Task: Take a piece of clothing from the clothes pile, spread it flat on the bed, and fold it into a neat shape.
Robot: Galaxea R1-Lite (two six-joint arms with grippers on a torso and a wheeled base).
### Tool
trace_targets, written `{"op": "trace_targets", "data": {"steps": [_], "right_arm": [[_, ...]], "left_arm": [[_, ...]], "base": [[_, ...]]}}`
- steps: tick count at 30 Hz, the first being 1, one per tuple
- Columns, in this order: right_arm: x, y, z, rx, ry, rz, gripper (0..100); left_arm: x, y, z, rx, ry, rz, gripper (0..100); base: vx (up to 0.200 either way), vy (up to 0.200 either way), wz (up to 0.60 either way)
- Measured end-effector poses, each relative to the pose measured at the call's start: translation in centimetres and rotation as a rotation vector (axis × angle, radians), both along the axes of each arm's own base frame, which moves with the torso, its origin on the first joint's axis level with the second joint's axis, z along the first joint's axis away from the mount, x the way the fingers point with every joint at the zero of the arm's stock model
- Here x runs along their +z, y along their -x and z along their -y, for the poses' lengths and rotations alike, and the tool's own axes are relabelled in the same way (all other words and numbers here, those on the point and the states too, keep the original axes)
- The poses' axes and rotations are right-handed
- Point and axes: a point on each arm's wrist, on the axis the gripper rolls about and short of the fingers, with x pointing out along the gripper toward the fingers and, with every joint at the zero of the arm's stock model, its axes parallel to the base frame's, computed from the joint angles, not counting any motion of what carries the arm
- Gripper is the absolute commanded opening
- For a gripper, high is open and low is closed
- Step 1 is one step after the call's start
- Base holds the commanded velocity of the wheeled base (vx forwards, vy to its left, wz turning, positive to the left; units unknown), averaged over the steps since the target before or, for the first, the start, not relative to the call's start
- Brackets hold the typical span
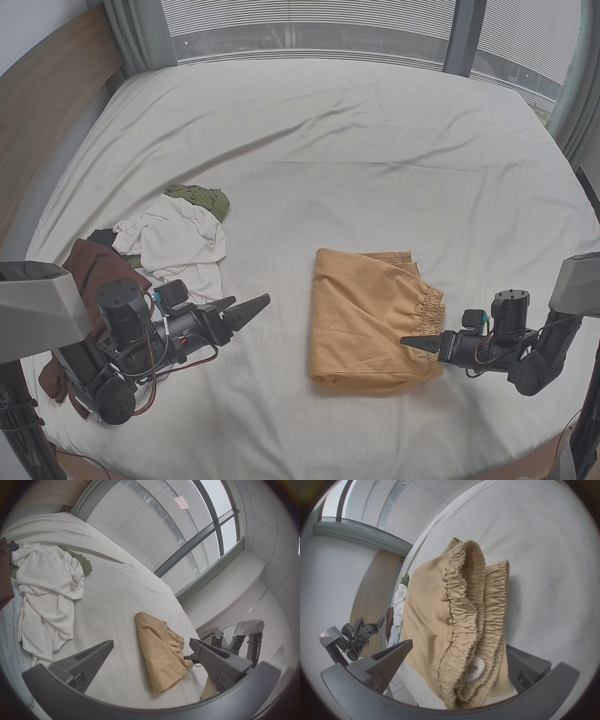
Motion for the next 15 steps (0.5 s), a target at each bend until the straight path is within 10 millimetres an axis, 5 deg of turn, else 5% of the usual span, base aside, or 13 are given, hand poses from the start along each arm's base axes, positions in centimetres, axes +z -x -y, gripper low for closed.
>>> {"op": "trace_targets", "data": {"steps": [13, 14, 15], "right_arm": [[-1.3, 0.7, -0.3, 0.048, -0.059, -0.078, 100], [-1.3, 0.6, -0.3, 0.049, -0.059, -0.077, 0], [-1.4, 0.6, -0.3, 0.049, -0.058, -0.078, 0]], "left_arm": [[0.0, 0.0, 0.0, 0.002, 0.001, 0.002, 100], [0.0, 0.0, 0.0, 0.002, 0.0, 0.001, 100], [0.0, 0.0, 0.0, 0.002, 0.0, 0.001, 100]], "base": [[0.0, 0.0, 0.0], [0.0, 0.0, 0.0], [0.0, 0.0, 0.0]]}}
